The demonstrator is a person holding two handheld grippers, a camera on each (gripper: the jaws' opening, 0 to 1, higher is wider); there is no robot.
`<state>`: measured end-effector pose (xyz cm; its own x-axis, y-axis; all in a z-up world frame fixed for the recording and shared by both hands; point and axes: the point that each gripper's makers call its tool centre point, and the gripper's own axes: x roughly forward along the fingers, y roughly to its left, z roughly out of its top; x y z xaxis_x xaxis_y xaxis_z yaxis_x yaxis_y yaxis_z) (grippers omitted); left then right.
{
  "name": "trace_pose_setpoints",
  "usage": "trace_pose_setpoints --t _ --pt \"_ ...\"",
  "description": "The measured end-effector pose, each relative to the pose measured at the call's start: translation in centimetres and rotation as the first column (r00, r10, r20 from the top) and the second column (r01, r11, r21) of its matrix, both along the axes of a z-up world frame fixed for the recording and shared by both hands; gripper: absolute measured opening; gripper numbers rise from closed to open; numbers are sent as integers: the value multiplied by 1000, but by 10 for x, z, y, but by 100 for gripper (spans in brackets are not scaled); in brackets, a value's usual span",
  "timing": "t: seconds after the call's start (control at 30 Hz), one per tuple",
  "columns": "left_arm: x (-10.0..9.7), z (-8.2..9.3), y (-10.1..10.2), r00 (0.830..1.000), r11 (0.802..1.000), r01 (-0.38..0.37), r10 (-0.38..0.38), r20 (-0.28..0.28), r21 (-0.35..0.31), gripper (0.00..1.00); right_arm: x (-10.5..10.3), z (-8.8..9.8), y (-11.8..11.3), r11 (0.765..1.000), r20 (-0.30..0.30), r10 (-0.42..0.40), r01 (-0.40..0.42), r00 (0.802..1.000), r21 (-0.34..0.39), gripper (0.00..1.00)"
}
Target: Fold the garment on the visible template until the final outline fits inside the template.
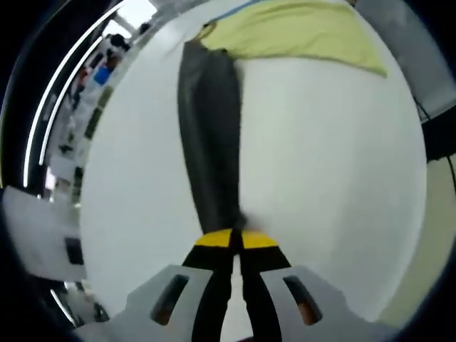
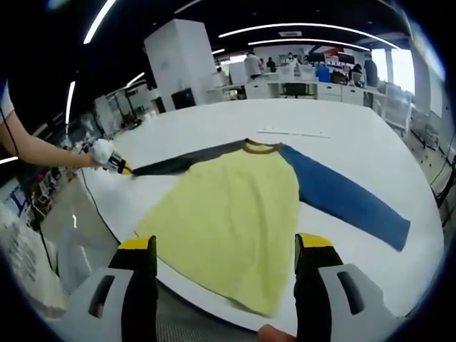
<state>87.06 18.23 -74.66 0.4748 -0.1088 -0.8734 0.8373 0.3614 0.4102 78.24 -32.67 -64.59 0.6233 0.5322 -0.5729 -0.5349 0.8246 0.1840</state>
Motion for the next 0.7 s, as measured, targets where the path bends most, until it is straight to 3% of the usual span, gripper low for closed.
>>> trace_pose_setpoints --t 0.27,0.7 --pt "16 1 22 999 999 -35 35 -4 25 0 1 -1 3 1000 -4 -2 2 1000 1 79" --pt "17 -10 25 998 995 -56 58 -16 85 0 0 -3 3 1000 -10 -1 1 1000 -2 79"
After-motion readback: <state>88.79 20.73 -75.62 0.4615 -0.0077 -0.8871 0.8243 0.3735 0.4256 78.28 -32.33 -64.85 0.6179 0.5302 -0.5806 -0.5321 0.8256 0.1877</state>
